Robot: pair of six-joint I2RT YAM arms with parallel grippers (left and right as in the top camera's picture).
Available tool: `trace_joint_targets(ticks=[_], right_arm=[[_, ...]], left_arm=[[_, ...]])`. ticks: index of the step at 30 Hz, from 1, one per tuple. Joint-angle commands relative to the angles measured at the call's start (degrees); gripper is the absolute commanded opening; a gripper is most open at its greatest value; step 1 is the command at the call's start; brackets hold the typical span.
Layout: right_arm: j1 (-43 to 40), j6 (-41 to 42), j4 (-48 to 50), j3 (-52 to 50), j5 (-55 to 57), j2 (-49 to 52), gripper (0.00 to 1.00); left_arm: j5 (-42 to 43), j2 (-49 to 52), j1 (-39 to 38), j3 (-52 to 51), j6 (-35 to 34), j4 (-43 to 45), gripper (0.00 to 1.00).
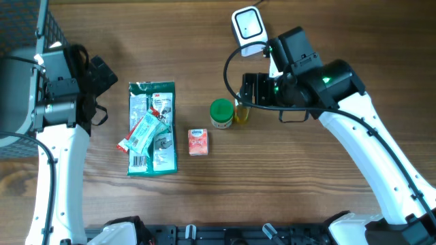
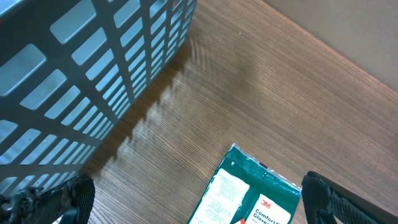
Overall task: Scan the item barcode
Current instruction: 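Move the right gripper toward the yellow Vim bottle, then lower the right gripper around the Vim bottle neck and close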
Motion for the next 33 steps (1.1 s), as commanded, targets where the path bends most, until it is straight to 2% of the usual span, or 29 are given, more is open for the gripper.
trace_joint_targets(ticks=[1,14,18,23,33], right_arm=[[0.24,0.24,1.79,1.42,-0.81,0.52,1.00],[0.37,0.24,5.18,-1.88,-0.76,1.33,0.99],[1.66,0.28,6.32,-2.78,1.75,3.08,0.94],[4.22,1.70,6.34,-3.13,8.31,6.12,0.94],[4.83,1.97,6.43,-3.13,9.09,12.15,0.94]], left_arm=[[-0.31,-0.04,0.22,0.22,0.50,0.15,1.00],[-0.31,-0.04,0.22,0.22,0.50,0.15,1.00],[-0.31,-0.04,0.22,0.22,0.50,0.15,1.00],[-0.31,-0.04,0.22,0.22,0.50,0.15,1.00],[-0.31,-0.04,0.22,0.20,0.50,0.15,1.00]])
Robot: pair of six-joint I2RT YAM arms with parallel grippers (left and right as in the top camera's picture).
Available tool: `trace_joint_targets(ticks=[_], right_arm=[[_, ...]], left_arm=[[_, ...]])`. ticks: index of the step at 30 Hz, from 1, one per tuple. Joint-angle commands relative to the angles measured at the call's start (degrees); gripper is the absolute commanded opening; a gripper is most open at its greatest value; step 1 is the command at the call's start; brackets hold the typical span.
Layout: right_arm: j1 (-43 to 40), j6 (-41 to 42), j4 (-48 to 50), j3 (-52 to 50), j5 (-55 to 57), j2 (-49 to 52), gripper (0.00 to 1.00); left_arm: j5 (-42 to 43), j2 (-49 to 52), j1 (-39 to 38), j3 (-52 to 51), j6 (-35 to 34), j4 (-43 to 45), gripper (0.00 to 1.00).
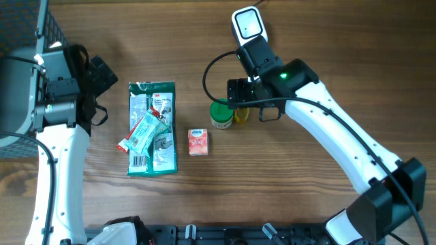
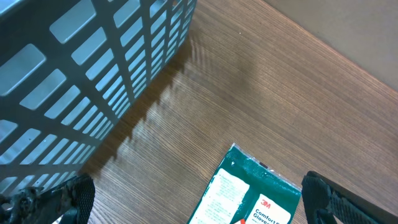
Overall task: Scan the item barcode
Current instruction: 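Lower the right gripper around the Vim bottle neck and close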
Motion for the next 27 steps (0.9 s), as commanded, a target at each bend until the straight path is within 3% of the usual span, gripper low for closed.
trace_joint_targets(ticks=[1,6,12,24,27], right_arm=[[0.13,0.66,0.17,-0.39,1.73,2.73,0.94],[0.13,1.73,0.74,-0.46,1.64,4.68,0.92],[0.13,1.79,0.94,-0.46,1.49,5.62,0.74],[0.13,3.17,4.28,-3.54,1.51,6.14,0.73],[0.13,3.06,4.44,-3.82,1.53,6.23,0.62]], left_arm=[[-0.31,-0.04,0.22,0.20,0.50,0.15,1.00],[-0.31,-0.04,0.22,0.22,0.50,0.15,1.00],[-0.31,-0.04,0.22,0.22,0.50,0.15,1.00],[-0.31,-0.04,0.22,0.22,0.50,0.15,1.00],[-0.31,-0.04,0.22,0.22,0.50,0.15,1.00]])
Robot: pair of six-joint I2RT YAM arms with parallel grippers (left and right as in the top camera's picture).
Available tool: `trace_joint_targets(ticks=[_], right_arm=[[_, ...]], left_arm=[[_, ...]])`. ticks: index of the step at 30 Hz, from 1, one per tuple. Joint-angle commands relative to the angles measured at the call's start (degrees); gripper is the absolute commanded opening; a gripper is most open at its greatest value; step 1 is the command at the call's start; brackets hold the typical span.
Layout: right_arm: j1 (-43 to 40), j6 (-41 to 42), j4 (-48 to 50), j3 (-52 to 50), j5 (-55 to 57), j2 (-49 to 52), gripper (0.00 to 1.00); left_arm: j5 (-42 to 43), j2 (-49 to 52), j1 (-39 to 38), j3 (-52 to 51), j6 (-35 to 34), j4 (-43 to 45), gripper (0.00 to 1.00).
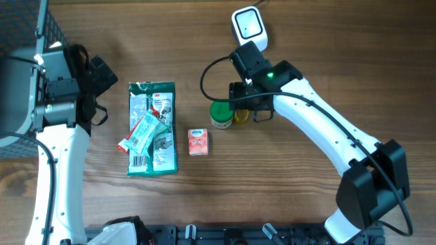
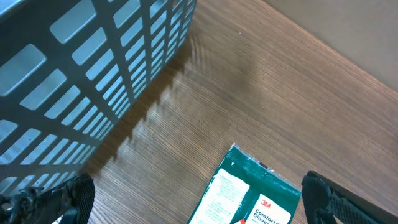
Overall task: Scan the item barcode
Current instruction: 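Lower the right gripper around the Vim bottle neck and close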
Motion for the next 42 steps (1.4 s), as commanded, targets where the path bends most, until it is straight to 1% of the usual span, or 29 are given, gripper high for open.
trace_joint_targets(ticks=[1,2,4,5,6,10,15,22,27,35,42], right_arm=[[0.13,0.28,0.35,-0.83,1.03,1.29,0.58],[0.13,0.28,0.35,-0.83,1.03,1.20,0.54],[0.13,0.28,0.13,-0.83,1.01,1.09,0.42],[0.13,0.26,-0.31,-0.79,1.01,0.96,0.38],[0.13,0.24,-0.66,-0.76,1.01,0.81,0.36],[0.07,-1.18,-2.73,-0.76,1.05,-0.96,0.35],[-0.85,-2.75,-5.95,-0.76,2.47,-5.73,0.34],[-4.87,-3.78,-11.34,-0.79,2.62,-12.74,0.34],[-5.79,-5.86,-13.92,-1.09,2.08,-12.96,0.34],[-5.79,-7.72,-12.11,-3.89,0.02,-12.94,0.35],[-5.79,-12.04,-7.96,-4.59,-8.13,-12.83,0.34]], left_arm=[[-0.31,-0.04,0.22,0.20,0.50,0.15,1.00],[-0.31,-0.04,0.22,0.22,0.50,0.15,1.00],[-0.31,-0.04,0.22,0.20,0.50,0.15,1.00],[-0.31,-0.04,0.22,0.22,0.50,0.15,1.00],[-0.31,-0.04,0.22,0.22,0.50,0.15,1.00],[-0.31,-0.04,0.22,0.20,0.50,0.15,1.00],[-0.31,-0.04,0.22,0.22,0.50,0.15,1.00],[-0.31,-0.04,0.22,0.22,0.50,0.15,1.00],[-0.31,-0.04,0.22,0.22,0.50,0.15,1.00],[-0.31,-0.04,0.22,0.22,0.50,0.15,1.00],[-0.31,-0.04,0.22,0.22,0.50,0.15,1.00]])
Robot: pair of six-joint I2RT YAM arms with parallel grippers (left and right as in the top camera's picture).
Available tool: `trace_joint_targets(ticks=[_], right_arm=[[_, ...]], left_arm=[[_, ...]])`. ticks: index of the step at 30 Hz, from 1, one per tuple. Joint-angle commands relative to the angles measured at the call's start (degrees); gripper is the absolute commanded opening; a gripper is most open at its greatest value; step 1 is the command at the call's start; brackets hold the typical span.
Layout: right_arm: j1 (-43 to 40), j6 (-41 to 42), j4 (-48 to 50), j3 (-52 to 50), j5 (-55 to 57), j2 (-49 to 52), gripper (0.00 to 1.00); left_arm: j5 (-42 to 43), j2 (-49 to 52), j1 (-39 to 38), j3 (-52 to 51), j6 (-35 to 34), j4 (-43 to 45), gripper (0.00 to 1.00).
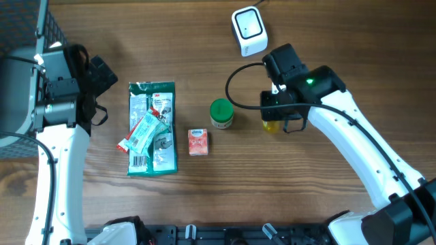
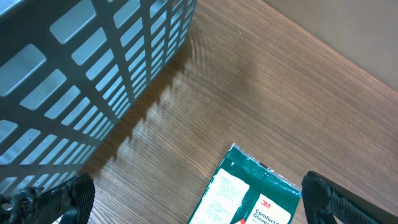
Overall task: Scan the item barcode
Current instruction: 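Lower the right gripper around the Vim bottle neck and close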
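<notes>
The white barcode scanner (image 1: 248,28) sits at the back of the table. My right gripper (image 1: 274,117) is shut on a small yellow item (image 1: 272,125), held in front of the scanner and to the right of a green-lidded jar (image 1: 221,113). Only the item's lower edge shows under the fingers. My left gripper (image 1: 97,87) stays at the left, and in the left wrist view it (image 2: 194,202) is open, with nothing in it, over the top end of the green 3M glove pack (image 2: 255,193).
The green glove pack (image 1: 152,129) lies left of centre with a red and teal bar (image 1: 141,133) across it. A small pink box (image 1: 198,141) lies beside it. A grey slatted basket (image 2: 74,62) stands at the far left edge.
The yellow item stood right beside the green-lidded jar with my right gripper on it. Now gripper and item are further right, apart from the jar. The left arm has not moved.
My right gripper was first just right of the yellow item next to the jar. It then stood over the jar and the item, then closed in on the item. Now it holds the item away from the jar. The left gripper stayed open throughout.
</notes>
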Motion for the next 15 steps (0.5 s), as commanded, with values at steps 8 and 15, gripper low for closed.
trace_joint_targets(ticks=[8,15], right_arm=[[0.07,-5.99,3.28,-1.05,-8.92,-0.33,0.34],[0.09,-8.92,9.01,-7.37,-8.98,-0.33,0.35]], left_arm=[[-0.31,-0.04,0.22,0.22,0.50,0.13,1.00],[-0.31,-0.04,0.22,0.22,0.50,0.13,1.00]])
